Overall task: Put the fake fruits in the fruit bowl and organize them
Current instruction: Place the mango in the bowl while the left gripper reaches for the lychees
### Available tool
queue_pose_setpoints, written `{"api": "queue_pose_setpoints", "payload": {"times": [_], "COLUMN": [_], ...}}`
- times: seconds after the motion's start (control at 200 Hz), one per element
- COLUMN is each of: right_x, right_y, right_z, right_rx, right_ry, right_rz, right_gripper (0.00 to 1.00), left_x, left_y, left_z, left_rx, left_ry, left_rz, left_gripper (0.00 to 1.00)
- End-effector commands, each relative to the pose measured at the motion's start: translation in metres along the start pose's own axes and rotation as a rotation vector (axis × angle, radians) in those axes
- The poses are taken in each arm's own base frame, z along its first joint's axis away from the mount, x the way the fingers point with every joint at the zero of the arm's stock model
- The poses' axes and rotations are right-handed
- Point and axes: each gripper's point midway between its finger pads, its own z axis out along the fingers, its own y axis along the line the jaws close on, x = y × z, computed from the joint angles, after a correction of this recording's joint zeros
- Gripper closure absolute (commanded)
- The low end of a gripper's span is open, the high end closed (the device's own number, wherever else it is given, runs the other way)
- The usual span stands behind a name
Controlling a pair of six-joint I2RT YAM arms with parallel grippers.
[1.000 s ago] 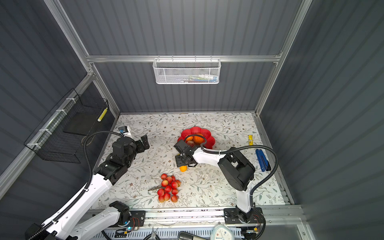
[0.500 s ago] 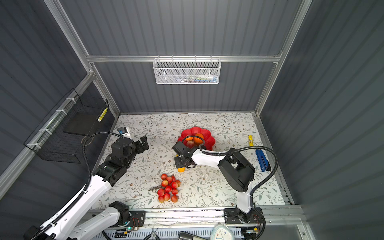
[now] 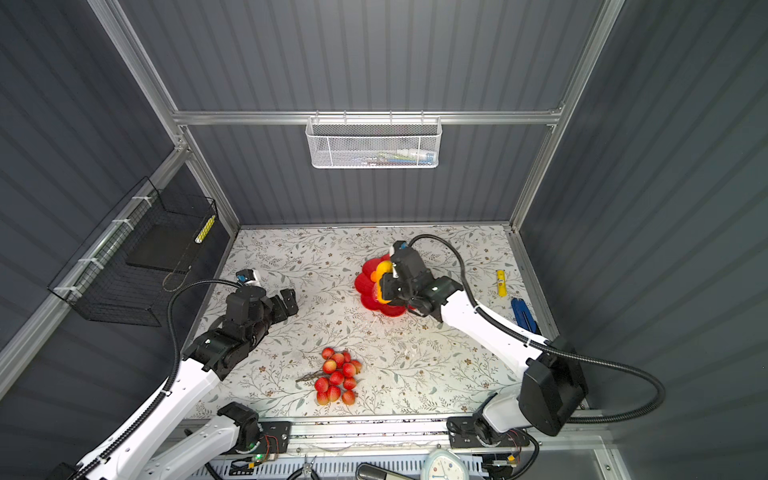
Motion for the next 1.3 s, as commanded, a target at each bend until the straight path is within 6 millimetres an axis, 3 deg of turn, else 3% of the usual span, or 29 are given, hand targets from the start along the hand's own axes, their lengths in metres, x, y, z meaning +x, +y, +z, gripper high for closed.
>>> {"api": "queue_pose_setpoints", "payload": {"times": [0.0,0.24,0.47,0.57,0.71,0.8,1.081,1.201,1.296], "right_x": [0.014,0.005,-0.006,-0.010,-0.024,-0.035,-0.066,-0.073,-0.076], "right_y": [-0.052,-0.107,-0.129,-0.133,-0.129,-0.127,-0.114,-0.107,-0.103], "right_z": [0.015,0.055,0.093,0.100,0.095,0.087,0.052,0.034,0.021], "right_rx": [0.130,0.234,0.278,0.276,0.258,0.260,0.237,0.210,0.196], "right_ry": [0.055,0.082,0.108,0.110,0.068,0.032,-0.087,-0.134,-0.159], "right_rz": [-0.019,-0.020,-0.059,-0.056,-0.051,-0.052,-0.037,-0.023,-0.019], "right_gripper": [0.76,0.76,0.73,0.61,0.40,0.33,0.24,0.22,0.20], "left_x": [0.038,0.089,0.137,0.146,0.161,0.172,0.198,0.203,0.202], "left_y": [0.009,0.009,-0.001,-0.007,-0.009,-0.005,0.025,0.023,0.014], "left_z": [-0.011,-0.024,-0.022,-0.023,-0.030,-0.040,-0.079,-0.074,-0.062], "left_rx": [0.006,0.078,0.142,0.171,0.179,0.165,0.050,0.064,0.107], "left_ry": [0.151,0.339,0.527,0.574,0.658,0.712,0.827,0.845,0.832], "left_rz": [-0.102,-0.252,-0.353,-0.388,-0.425,-0.443,-0.434,-0.424,-0.421], "left_gripper": [0.00,0.01,0.02,0.03,0.07,0.08,0.12,0.16,0.25]}}
